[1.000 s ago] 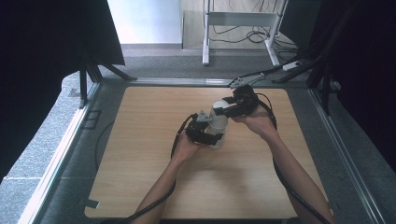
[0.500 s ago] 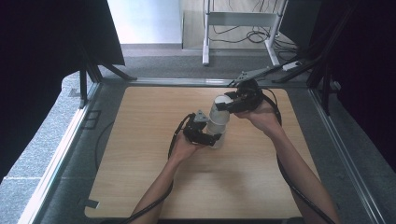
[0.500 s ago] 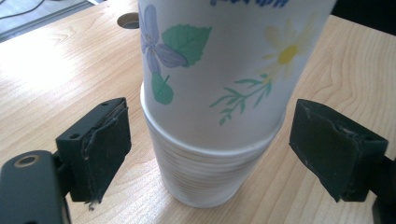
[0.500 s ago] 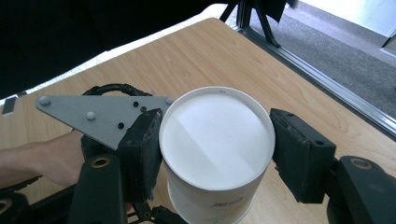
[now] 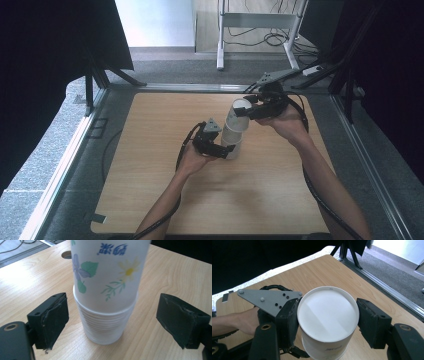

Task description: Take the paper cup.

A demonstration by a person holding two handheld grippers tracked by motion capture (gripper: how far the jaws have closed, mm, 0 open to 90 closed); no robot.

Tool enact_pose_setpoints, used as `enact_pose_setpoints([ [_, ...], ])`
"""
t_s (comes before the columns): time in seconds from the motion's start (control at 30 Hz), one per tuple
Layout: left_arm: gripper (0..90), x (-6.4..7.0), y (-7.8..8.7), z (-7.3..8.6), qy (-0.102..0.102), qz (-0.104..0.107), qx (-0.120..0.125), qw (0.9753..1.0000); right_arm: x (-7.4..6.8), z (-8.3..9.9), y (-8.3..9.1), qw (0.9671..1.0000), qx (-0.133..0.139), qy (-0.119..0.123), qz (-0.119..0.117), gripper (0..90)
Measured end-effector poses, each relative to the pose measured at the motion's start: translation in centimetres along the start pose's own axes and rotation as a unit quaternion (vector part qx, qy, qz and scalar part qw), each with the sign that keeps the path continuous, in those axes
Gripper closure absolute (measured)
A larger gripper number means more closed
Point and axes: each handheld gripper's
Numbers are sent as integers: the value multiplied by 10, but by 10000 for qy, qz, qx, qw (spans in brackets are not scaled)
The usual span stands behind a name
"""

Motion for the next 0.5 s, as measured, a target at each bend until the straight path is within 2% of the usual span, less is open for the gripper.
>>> enact_pose_setpoints([
  [0.1,86,2,6,0,22,28,1,10000,-3,-1,3,10000,-7,13,-23,373],
  [0.23,29,4,12,4,212,114,46,9997,-8,2,9,10000,-33,44,-57,373],
  [0.33,0,6,15,8,240,177,44,9995,-12,8,14,9999,-42,41,-106,373],
  [0.5,0,10,18,13,213,252,17,9995,-15,15,18,9999,-43,53,-156,373],
])
Point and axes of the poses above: each handheld gripper's, and its own axes: y roughly backward along the jaws, z roughly out of its underside, x roughly to its right, and after that the axes turned 13 degrees about x, right-handed
